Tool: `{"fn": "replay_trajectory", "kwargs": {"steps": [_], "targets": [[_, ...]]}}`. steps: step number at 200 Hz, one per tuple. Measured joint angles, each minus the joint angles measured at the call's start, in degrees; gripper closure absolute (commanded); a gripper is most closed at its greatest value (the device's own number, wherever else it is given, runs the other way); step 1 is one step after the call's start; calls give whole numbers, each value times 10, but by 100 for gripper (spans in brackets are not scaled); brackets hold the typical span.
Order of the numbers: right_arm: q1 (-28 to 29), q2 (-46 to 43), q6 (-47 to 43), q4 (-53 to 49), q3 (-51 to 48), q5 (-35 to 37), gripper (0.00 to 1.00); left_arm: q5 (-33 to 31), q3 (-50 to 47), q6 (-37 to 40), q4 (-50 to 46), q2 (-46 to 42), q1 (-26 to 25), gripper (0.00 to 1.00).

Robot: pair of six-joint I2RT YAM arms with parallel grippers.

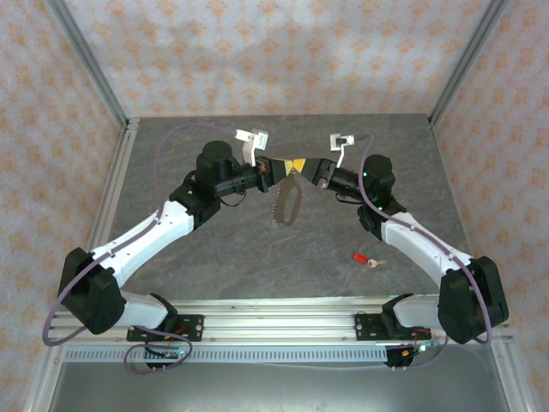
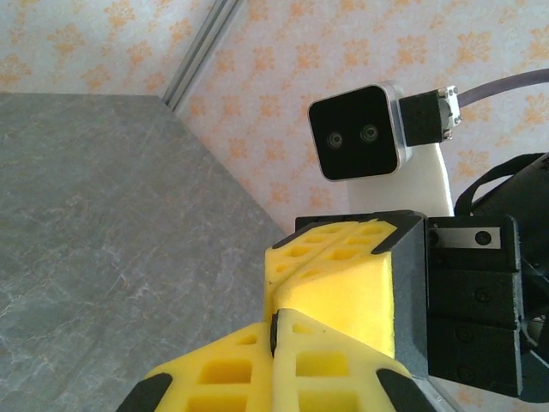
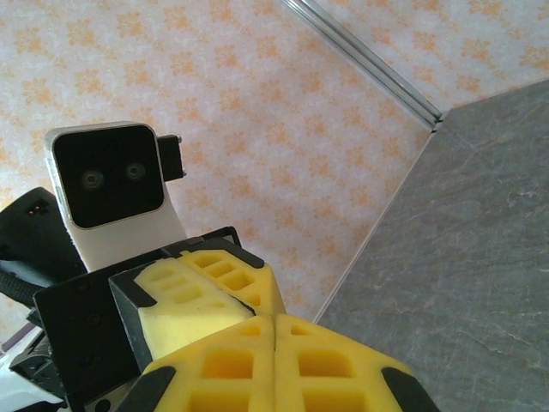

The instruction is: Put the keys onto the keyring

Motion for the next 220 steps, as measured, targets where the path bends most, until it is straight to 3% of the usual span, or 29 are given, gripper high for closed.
{"fn": "replay_trajectory", "kwargs": {"steps": [36,50,62,87,109,126,158,189,220], "targets": [[-2,0,0,-8,0,12,100,1,26,11,-29,17,0,90],[-3,0,0,-14,0,13,100,1,26,12,-33,19,0,92],[-3,0,0,-17,-1,15,100,1,26,12,-36,19,0,100],[-3,0,0,-21,-1,17,100,0,26,15,-37,19,0,100],[-2,0,-3,-31,-1,23,66,1,25,15,-36,20,0,100],[-6,0,-13,-53,-1,36,52,0,24,15,-29,19,-2,100],[-20,-37,-21,-90,-1,71,46,-9,-5,14,-17,9,-17,100],[-40,-103,-22,-85,-7,100,46,-9,-22,14,-17,4,-30,100],[-41,-112,-26,-78,-28,103,49,-9,-22,14,-15,-4,-30,100]]}}
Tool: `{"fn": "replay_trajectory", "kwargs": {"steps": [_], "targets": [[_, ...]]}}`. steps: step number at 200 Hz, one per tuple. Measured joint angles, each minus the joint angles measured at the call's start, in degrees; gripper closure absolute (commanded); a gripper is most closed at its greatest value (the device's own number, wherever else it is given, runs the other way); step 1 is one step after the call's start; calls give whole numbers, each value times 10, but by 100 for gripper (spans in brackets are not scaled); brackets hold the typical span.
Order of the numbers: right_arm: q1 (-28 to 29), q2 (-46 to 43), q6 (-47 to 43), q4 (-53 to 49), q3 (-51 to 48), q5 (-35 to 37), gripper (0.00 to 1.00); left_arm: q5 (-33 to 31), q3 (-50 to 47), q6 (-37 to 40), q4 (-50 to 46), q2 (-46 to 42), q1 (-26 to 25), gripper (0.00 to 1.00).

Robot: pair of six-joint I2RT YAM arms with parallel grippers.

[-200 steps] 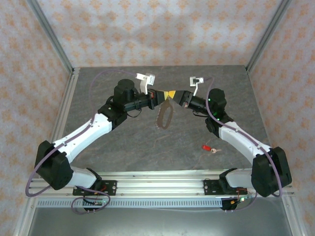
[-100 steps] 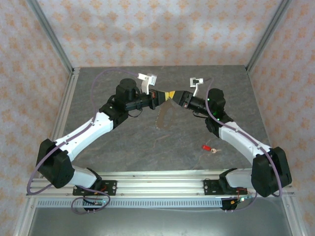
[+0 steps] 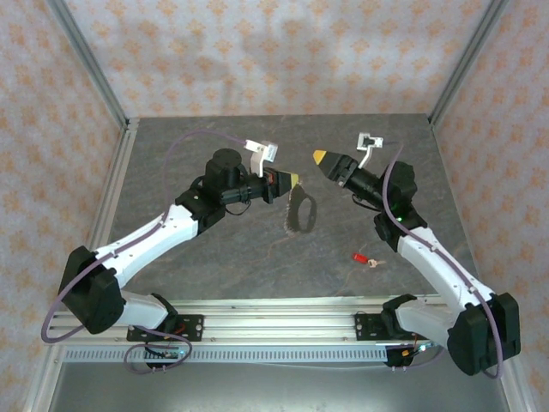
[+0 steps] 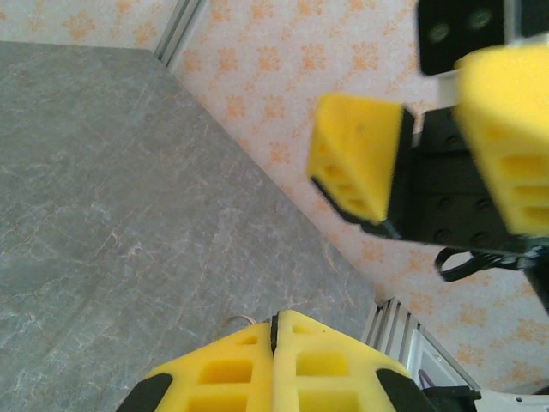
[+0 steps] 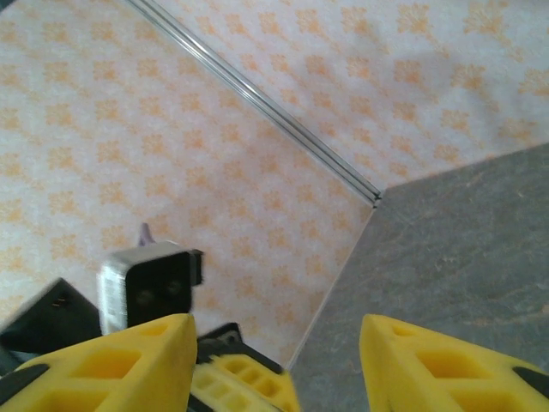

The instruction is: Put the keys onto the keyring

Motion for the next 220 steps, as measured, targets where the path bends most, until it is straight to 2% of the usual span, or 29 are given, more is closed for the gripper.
{"fn": "replay_trajectory", "kwargs": {"steps": [127,220], "targets": [[2,4,8,32,-53,-57,56,1,0,0,37,-9,0,100],[47,3,18,51,-63,-56,61,3,0,-4,45,-9,0,100]]}}
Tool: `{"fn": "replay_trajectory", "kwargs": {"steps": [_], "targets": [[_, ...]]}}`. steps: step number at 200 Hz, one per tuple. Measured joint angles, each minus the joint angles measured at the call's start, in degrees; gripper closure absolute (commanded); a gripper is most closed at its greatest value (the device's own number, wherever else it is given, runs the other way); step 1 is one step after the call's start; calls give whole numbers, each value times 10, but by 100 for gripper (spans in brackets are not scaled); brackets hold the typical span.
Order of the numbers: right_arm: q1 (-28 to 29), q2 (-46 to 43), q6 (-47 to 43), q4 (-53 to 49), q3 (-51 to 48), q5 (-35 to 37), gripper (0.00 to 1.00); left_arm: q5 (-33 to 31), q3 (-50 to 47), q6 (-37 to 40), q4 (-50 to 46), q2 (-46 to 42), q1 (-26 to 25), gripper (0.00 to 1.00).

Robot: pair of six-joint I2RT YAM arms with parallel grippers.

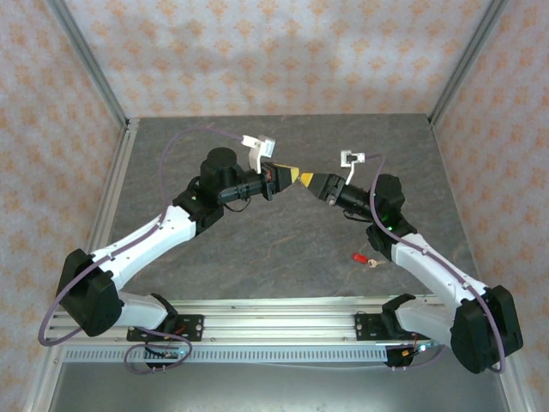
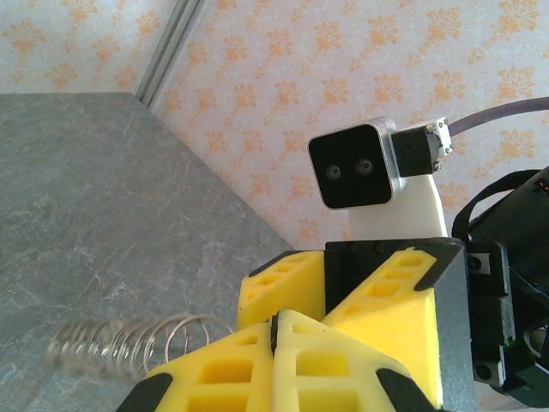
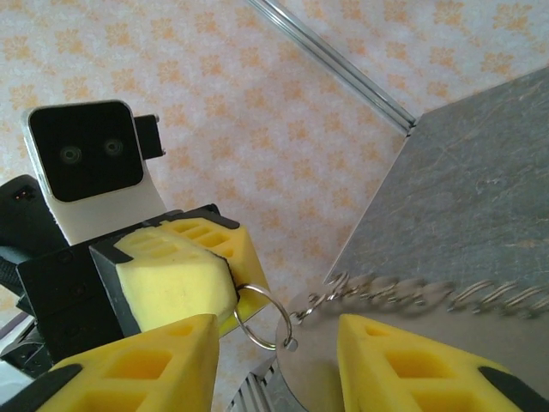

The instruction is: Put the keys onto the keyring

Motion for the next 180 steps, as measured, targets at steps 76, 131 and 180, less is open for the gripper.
{"fn": "replay_trajectory", "kwargs": {"steps": [76,131,180], "targets": [[7,1,0,4,1,0,67,9,0,0,0,0,0,100],[10,3,3,12,5,3,84,13,0,-2,7,0,0,100],[10,3,3,14,5,7,100,14,0,-7,13,0,3,100]]}}
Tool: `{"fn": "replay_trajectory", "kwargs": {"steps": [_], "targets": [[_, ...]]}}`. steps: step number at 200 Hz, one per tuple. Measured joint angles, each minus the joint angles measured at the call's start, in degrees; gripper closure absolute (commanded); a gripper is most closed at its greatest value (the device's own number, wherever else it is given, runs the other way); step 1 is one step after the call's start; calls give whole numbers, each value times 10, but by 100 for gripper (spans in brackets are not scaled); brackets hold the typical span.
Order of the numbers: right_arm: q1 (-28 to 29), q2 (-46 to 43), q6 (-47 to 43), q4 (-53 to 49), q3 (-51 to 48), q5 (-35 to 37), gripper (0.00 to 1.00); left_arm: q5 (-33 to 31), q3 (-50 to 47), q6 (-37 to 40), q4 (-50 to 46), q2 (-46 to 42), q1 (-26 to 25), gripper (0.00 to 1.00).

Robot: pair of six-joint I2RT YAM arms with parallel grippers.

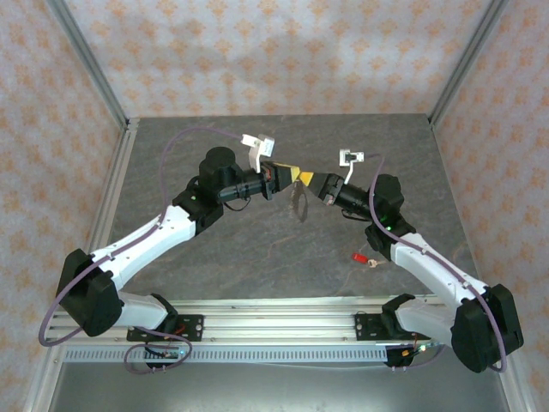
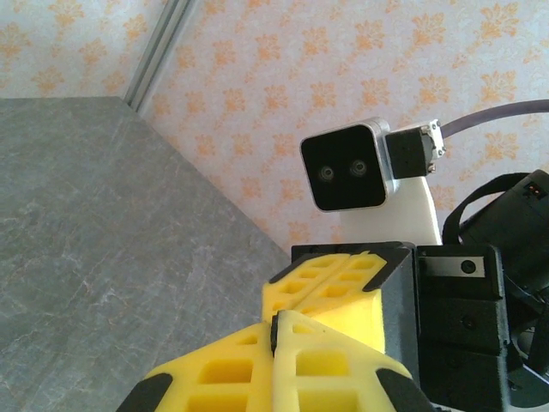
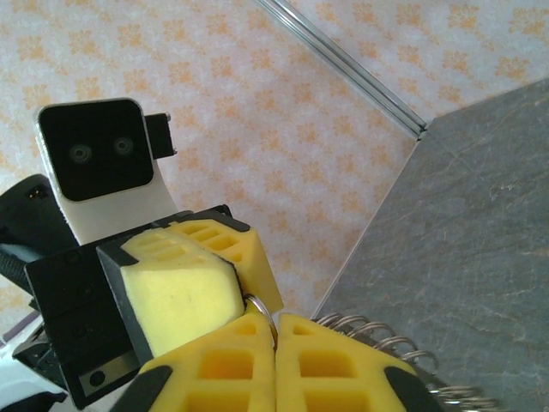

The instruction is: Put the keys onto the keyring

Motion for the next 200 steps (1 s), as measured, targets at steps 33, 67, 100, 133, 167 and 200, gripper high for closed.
{"fn": "replay_trajectory", "kwargs": {"steps": [33,67,100,133,167,200], "targets": [[0,0,3,3,0,2,100,-2,0,-9,0,0,0,100],[4,-1,14,14,-1,26,100,-49,0,-29,-10,-4,-3,86],[6,-17,24,42,-23,60,100,-156,-29,-85,-14,-54,-5,62],[6,-27,32,66,-31,90,100,-213,-56,-140,4,-93,-3,50],[6,-24,43,103,-33,111,100,-212,-64,-174,32,-84,-3,47],[10,-1,54,139,-33,114,100,-195,-65,-187,64,-59,-3,47]]}}
